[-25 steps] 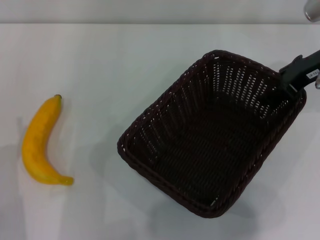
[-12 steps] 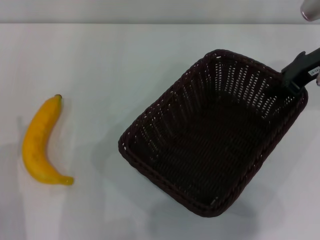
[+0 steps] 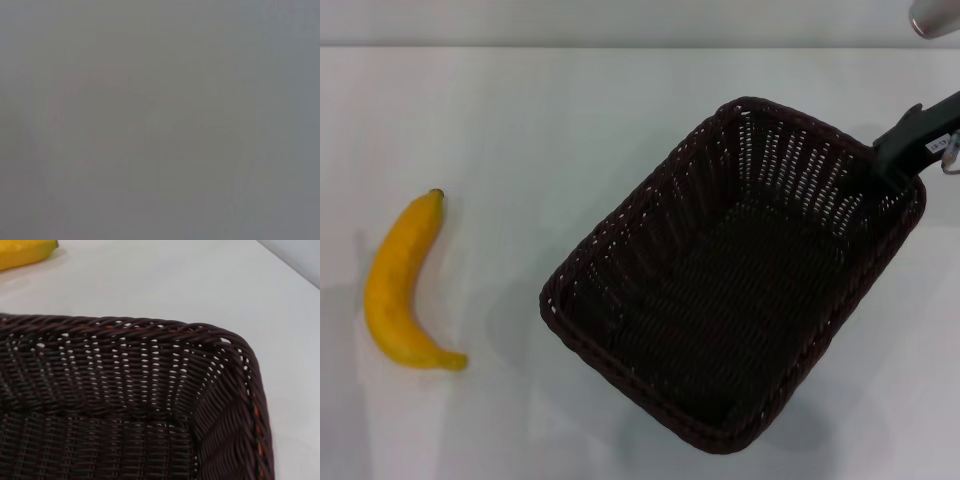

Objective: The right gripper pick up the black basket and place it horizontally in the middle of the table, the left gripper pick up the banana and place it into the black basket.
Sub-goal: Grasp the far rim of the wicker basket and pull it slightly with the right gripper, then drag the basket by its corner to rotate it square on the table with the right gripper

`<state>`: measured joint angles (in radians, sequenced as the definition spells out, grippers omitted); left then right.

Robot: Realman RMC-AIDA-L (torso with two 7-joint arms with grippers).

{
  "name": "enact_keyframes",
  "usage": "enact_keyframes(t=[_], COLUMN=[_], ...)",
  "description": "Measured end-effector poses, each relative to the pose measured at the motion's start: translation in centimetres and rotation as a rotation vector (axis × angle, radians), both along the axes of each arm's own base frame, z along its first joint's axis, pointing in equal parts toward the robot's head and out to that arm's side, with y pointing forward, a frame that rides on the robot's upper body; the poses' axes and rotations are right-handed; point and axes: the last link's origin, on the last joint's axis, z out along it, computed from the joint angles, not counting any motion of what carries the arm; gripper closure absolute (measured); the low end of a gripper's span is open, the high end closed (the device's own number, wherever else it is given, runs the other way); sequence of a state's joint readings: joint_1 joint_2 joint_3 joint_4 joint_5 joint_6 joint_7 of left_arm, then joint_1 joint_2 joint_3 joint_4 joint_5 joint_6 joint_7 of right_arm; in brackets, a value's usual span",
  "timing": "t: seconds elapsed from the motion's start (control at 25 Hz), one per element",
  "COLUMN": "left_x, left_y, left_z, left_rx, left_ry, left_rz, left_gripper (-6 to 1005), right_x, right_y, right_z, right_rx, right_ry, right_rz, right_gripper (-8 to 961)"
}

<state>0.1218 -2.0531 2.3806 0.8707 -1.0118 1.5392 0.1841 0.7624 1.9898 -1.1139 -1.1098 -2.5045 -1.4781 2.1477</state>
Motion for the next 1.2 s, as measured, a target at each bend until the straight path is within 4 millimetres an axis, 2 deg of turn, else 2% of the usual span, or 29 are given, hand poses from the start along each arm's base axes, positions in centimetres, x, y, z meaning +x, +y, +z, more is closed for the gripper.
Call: enact_keyframes(t=[0.8, 1.2], left_x=[-0.5, -0.7], left_y=[-0.1, -0.2], left_z=[0.6, 0.7], left_rx=[-0.010, -0.016], left_ry=[-0.042, -0.062], left_rz=[-0.041, -0.067], left_gripper=[114, 114], right_x=[-1.7, -1.1], right_y=[-2.8, -4.4], right_z=[2.1, 3.7], right_rx=[0.271, 0.356], right_ry=[0.170, 0.260], right_rz=[-0.297, -0.423], right_gripper=[775, 786])
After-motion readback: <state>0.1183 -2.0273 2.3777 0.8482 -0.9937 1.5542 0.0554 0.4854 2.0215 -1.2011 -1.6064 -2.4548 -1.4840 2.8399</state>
